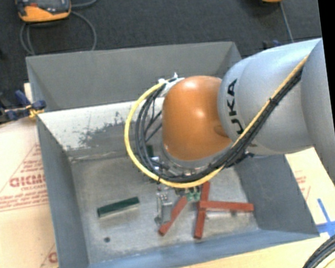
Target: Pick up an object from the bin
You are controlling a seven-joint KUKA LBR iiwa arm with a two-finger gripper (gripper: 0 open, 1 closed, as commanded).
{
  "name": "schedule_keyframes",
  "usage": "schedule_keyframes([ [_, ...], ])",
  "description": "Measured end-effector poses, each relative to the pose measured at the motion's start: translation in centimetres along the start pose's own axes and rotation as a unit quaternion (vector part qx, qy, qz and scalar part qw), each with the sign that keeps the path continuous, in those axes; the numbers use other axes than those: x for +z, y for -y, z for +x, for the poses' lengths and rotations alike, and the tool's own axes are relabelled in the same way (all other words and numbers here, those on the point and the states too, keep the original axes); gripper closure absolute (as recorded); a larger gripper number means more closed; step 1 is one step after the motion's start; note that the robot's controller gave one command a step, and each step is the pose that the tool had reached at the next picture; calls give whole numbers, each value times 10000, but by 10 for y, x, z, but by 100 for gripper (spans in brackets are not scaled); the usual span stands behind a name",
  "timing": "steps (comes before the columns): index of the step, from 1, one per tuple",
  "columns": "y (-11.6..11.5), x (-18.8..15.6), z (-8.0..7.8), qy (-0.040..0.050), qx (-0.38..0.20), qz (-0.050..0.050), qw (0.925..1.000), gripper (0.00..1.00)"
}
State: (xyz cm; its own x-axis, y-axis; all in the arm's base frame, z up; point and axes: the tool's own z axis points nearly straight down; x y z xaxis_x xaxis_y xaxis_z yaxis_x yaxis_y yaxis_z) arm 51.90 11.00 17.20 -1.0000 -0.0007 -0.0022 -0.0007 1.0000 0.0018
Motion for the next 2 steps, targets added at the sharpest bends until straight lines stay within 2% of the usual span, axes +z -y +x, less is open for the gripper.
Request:
schedule_keyframes([
  [1, 21, 39, -7, 43, -808, 2, 9967, 0],
  [2, 58, 103, -11, -3, -1811, 9, 9835, 0],
])
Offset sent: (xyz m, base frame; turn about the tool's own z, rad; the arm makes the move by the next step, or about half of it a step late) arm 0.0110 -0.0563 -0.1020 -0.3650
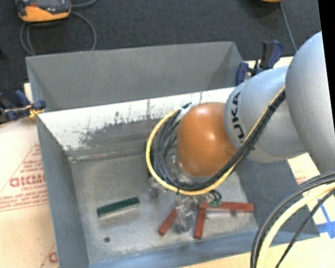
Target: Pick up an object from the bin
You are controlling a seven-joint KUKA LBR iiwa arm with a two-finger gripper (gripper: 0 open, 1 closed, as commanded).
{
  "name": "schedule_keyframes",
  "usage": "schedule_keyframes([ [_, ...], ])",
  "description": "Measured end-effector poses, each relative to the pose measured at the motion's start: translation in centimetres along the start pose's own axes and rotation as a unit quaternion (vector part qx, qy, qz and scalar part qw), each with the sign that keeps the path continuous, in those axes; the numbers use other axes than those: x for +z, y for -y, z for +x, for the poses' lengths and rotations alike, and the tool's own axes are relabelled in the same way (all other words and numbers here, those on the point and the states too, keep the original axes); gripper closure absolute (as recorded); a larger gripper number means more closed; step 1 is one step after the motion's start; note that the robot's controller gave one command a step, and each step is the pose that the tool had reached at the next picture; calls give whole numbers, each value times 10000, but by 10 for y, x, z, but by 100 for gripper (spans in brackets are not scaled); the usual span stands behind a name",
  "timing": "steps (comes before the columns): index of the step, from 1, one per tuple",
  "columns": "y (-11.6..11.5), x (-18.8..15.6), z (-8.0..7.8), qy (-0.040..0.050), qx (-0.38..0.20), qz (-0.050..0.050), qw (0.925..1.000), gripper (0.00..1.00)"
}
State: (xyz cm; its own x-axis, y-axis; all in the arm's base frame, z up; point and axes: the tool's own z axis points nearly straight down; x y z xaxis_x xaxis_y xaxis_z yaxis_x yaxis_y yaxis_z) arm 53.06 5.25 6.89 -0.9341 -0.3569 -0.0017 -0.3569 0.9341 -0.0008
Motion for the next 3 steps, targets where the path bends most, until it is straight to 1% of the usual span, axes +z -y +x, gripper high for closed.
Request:
schedule_keyframes([
  [1, 0, -1, -3, 9, -139, 4, 9999, 0],
  [2, 1, -1, -1, 4, 1, -9, 10000, 0],
  [3, 2, -2, -4, 16, -114, -1, 9999, 100],
])
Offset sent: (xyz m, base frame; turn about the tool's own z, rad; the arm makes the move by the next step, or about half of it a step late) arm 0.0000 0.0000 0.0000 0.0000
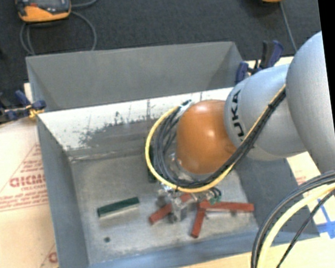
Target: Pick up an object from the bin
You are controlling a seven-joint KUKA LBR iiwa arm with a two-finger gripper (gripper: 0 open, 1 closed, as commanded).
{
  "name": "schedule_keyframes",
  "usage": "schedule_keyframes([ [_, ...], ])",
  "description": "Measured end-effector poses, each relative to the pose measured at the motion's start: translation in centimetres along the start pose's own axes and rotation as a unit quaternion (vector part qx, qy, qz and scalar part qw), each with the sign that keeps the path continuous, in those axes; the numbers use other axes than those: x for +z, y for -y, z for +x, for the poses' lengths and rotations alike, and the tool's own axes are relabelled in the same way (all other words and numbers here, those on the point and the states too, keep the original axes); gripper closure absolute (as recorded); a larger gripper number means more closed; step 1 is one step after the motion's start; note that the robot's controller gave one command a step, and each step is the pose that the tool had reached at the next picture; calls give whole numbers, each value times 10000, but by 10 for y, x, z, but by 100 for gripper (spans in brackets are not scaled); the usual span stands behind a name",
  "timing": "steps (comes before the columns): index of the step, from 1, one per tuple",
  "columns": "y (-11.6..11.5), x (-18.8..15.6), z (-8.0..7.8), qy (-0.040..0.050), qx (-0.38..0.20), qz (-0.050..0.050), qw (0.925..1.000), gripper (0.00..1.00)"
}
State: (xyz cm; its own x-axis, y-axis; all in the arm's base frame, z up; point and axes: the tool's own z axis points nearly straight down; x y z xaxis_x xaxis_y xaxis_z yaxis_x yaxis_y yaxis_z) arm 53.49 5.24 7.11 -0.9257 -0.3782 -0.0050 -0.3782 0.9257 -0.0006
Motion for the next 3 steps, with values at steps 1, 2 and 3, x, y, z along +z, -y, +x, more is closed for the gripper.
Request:
schedule_keyframes([
  [1, 0, 0, 0, 0, 3, -2, 10000, 100],
  [2, -1, -4, 1, -25, 6, -9, 10000, 100],
  [3, 0, -23, 2, -41, 18, -8, 10000, 100],
])
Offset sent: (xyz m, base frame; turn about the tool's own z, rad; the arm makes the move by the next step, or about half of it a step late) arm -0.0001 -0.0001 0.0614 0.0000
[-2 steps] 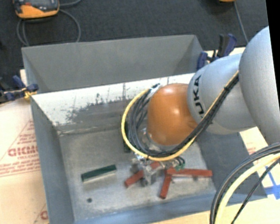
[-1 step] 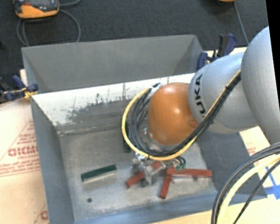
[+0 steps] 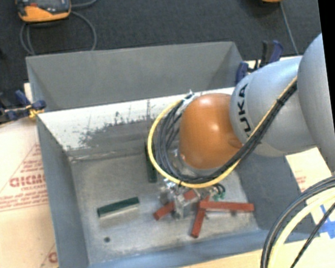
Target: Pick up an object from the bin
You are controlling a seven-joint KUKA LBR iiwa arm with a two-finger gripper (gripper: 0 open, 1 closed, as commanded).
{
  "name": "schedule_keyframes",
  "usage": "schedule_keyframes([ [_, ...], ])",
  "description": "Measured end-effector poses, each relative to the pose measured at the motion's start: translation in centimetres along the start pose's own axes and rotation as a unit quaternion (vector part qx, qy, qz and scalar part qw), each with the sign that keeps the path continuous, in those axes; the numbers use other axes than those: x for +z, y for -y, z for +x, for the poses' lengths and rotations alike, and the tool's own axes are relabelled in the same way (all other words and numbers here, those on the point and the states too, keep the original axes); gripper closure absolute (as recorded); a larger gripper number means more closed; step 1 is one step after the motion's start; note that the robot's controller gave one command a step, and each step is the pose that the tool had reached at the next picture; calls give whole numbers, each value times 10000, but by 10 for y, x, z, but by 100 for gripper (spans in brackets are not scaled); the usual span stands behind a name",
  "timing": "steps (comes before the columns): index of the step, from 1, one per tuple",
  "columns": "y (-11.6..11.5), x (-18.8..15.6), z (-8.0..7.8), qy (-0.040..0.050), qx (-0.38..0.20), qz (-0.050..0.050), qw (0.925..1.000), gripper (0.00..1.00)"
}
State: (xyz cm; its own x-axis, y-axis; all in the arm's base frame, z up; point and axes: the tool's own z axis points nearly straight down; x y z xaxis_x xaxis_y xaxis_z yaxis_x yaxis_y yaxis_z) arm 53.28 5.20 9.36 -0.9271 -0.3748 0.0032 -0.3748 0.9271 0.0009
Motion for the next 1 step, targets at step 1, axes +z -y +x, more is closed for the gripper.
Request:
schedule_keyframes([
  [1, 1, -13, -2, 28, 5, 12, 10000, 100],
])
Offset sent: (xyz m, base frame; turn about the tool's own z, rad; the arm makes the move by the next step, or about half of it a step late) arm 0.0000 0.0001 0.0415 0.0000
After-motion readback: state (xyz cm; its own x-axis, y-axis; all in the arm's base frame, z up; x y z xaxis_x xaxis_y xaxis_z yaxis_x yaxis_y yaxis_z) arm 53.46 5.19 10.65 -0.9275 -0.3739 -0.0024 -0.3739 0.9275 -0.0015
